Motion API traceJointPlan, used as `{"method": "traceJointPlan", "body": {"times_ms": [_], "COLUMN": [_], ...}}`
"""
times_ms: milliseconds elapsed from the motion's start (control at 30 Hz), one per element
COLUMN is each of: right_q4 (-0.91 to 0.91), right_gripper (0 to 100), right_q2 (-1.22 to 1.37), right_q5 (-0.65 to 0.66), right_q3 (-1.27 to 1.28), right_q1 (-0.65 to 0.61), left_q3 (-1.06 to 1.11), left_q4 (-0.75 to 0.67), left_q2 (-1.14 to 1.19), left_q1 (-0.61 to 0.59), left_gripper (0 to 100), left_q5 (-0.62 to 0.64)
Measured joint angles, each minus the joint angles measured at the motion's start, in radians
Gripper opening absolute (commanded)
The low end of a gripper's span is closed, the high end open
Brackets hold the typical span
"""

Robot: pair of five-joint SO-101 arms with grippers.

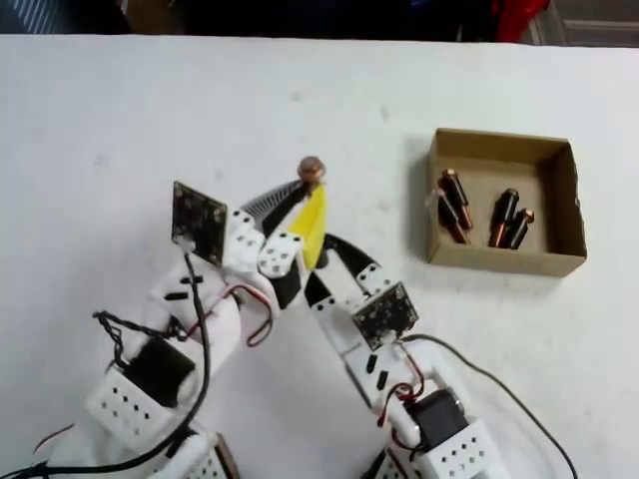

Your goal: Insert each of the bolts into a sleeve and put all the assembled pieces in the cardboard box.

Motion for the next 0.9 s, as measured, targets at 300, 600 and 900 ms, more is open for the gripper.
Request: {"method": "traceJointPlan", "body": {"times_ms": [300, 600, 900], "right_q4": [-0.017, -0.041, -0.075], "right_gripper": [1.7, 1.7, 1.7], "right_q2": [0.000, 0.000, 0.002], "right_q5": [0.000, 0.000, -0.064], "right_q3": [0.000, 0.000, 0.000], "right_q1": [0.005, 0.005, 0.055], "left_q3": [0.017, 0.017, 0.017], "left_q4": [-0.054, -0.054, -0.055], "left_q2": [0.000, 0.000, 0.000], "left_q1": [0.002, 0.002, 0.006], "left_gripper": [2, 2, 2], "left_q5": [0.000, 0.000, 0.000]}}
